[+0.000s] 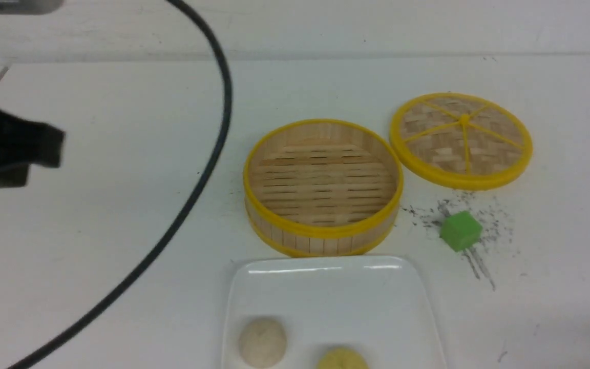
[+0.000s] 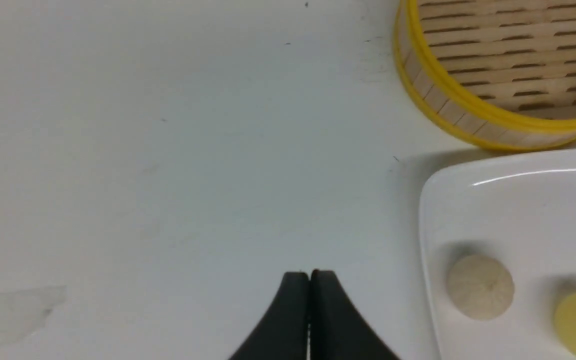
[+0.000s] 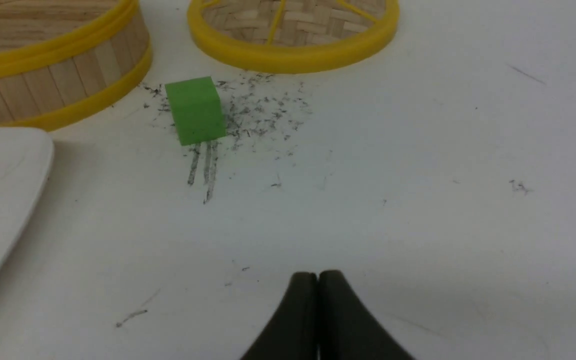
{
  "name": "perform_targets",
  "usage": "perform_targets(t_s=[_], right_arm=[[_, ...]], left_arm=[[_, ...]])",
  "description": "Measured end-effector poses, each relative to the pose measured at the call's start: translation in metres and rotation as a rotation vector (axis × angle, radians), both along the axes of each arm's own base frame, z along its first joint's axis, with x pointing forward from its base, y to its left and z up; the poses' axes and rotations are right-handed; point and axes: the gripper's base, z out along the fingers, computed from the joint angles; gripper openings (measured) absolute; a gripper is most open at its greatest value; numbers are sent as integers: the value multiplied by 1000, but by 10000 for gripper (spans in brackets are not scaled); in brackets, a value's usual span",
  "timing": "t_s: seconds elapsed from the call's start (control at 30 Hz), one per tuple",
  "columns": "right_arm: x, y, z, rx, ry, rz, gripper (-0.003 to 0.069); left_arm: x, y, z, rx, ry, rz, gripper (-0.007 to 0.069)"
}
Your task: Put the steamed buns into the plate on the white tablecloth.
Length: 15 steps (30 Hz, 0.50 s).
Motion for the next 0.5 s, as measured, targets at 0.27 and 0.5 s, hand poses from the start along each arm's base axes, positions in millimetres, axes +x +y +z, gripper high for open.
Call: perform_targets(t_s=[0.27, 0.5], right_arm=[[0, -6, 0, -9, -1, -104, 27], [0, -6, 0, -7, -1, -109, 36]], left_arm=[[-69, 40, 9, -70, -180, 10, 17], [-113, 59, -48, -147, -165, 20, 18]])
